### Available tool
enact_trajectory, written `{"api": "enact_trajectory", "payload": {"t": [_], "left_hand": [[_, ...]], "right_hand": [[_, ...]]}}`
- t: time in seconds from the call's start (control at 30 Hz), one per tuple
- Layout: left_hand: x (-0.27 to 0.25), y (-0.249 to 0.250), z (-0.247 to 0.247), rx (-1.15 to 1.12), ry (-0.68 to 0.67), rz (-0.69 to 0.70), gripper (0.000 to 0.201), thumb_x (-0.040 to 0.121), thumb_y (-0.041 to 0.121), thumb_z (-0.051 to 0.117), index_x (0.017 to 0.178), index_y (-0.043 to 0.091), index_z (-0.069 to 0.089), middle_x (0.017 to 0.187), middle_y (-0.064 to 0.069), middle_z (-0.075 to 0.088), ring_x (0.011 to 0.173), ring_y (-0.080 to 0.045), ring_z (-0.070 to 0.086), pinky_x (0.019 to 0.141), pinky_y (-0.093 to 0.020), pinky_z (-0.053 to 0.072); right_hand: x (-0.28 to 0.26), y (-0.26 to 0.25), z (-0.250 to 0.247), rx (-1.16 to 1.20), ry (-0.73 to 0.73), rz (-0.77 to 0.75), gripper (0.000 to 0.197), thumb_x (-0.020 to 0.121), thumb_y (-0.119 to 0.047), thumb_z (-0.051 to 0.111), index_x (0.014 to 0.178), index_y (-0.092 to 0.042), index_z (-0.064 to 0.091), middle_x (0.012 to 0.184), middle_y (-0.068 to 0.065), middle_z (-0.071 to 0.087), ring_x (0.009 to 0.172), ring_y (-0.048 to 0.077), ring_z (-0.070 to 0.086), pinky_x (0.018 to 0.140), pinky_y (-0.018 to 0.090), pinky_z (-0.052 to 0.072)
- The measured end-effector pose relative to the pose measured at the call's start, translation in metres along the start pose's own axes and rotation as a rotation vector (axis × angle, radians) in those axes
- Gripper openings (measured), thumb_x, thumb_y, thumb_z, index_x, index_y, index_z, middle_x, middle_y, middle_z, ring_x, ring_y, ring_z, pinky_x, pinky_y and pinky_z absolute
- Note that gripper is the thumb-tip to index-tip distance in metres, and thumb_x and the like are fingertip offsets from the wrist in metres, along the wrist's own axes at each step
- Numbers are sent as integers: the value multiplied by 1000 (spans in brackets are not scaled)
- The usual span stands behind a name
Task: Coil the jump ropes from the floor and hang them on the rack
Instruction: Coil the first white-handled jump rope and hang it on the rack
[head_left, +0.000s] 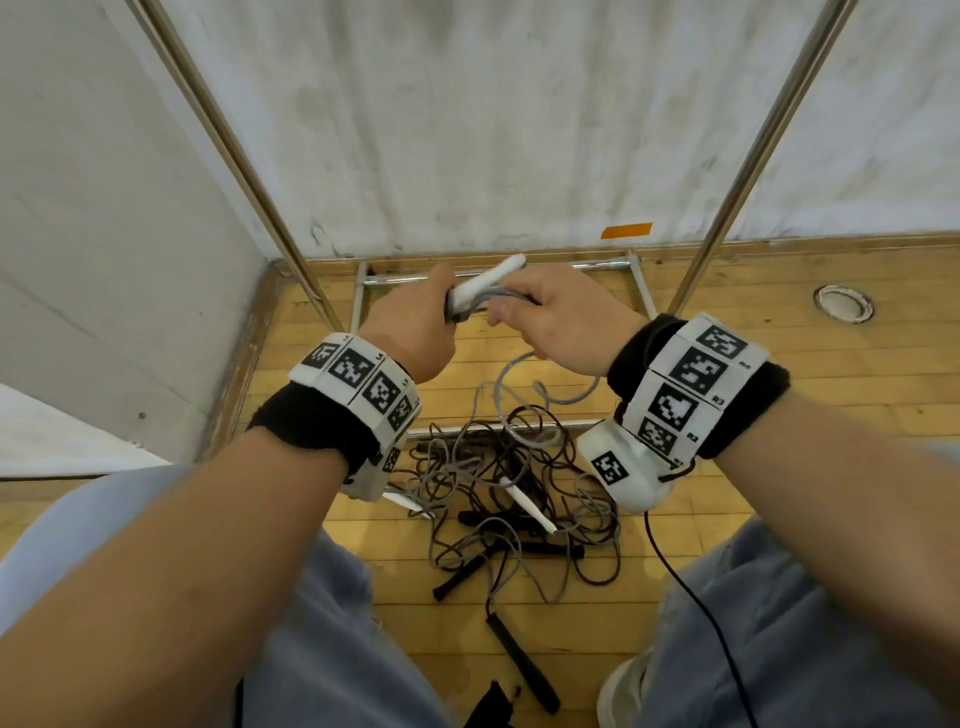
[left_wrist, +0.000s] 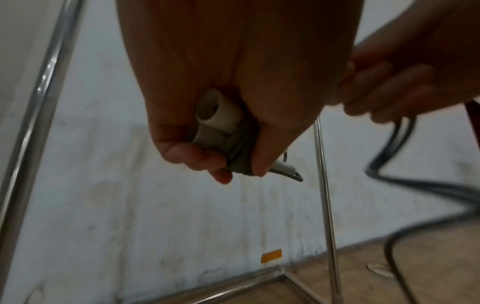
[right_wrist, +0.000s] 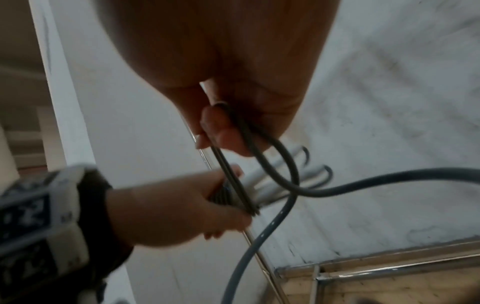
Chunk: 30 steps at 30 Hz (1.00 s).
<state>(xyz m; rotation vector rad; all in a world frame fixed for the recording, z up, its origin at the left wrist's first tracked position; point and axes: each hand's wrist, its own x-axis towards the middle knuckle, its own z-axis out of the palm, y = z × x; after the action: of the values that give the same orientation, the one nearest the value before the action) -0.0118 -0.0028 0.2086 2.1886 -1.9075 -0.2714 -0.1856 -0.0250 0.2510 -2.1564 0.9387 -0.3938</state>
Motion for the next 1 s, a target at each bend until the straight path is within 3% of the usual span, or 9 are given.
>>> {"api": "enact_trajectory", "payload": {"t": [0.07, 0.17, 0.33, 0.43, 0.57, 0.73, 0.83, 0.93, 1.0], "left_hand": [[-3, 5, 6, 35, -26, 38, 24, 87, 27, 59, 104, 23, 42, 85, 1, 58, 64, -15, 50, 52, -28, 33], [-8, 13, 15, 63, -14, 116, 37, 83, 50, 61, 108, 25, 48, 74, 10, 53, 70, -18, 52, 60, -30, 38], [-10, 17, 14, 49, -10, 123, 19, 89, 38, 54, 97, 21, 52, 73, 4, 59, 66, -20, 55, 56, -31, 43], [-15, 21, 11, -8, -19, 239, 13, 90, 32, 56, 93, 20, 54, 72, 4, 59, 63, -19, 54, 51, -28, 40], [-19, 25, 0, -135, 2, 346, 8, 88, 29, 61, 90, 22, 59, 64, 9, 53, 60, -19, 52, 54, -31, 41], [-28, 25, -17, -261, 71, 422, 18, 82, 32, 61, 89, 16, 64, 61, 3, 56, 55, -22, 51, 53, -30, 38], [-33, 29, -25, -334, 141, 429, 25, 78, 32, 59, 90, 11, 65, 61, 3, 55, 55, -18, 48, 53, -30, 37], [-35, 32, -30, -426, 174, 393, 29, 77, 32, 59, 92, 8, 65, 61, 6, 53, 54, -14, 44, 51, -23, 32], [-35, 33, -32, -489, 178, 342, 26, 77, 33, 60, 89, 10, 61, 61, 8, 50, 54, -12, 43, 50, -25, 31]], "right_hand": [[-3, -4, -4, 37, 19, -12, 25, 98, -22, 45, 80, -15, 62, 53, -7, 39, 52, 14, 40, 59, 37, 44], [-3, -4, -9, 2, 109, -39, 31, 98, -23, 43, 78, -11, 63, 51, -6, 35, 44, 4, 35, 48, 18, 33], [0, 6, -24, -189, 252, -27, 42, 96, -34, 47, 74, -2, 64, 52, 1, 43, 44, 11, 38, 45, 17, 27], [4, 16, -36, -288, 330, 17, 54, 94, -44, 48, 72, 4, 61, 58, 18, 51, 54, 29, 46, 54, 33, 36], [11, 30, -46, -209, 403, 101, 57, 85, -51, 58, 69, 3, 61, 54, 6, 38, 49, 17, 35, 50, 28, 31], [11, 38, -60, -12, 223, 165, 53, 82, -53, 62, 45, -17, 48, 43, -6, 22, 39, 11, 21, 40, 19, 21], [12, 39, -58, 98, 114, 160, 54, 88, -47, 57, 51, -10, 45, 44, -5, 29, 41, 11, 25, 45, 23, 24], [17, 37, -49, 550, -5, 270, 55, 98, -21, 47, 43, -21, 58, 40, -10, 51, 38, 7, 46, 53, 19, 37], [17, 37, -39, 925, -273, 177, 32, 94, 3, 46, 72, -3, 70, 60, 5, 70, 61, 11, 67, 70, 28, 47]]}}
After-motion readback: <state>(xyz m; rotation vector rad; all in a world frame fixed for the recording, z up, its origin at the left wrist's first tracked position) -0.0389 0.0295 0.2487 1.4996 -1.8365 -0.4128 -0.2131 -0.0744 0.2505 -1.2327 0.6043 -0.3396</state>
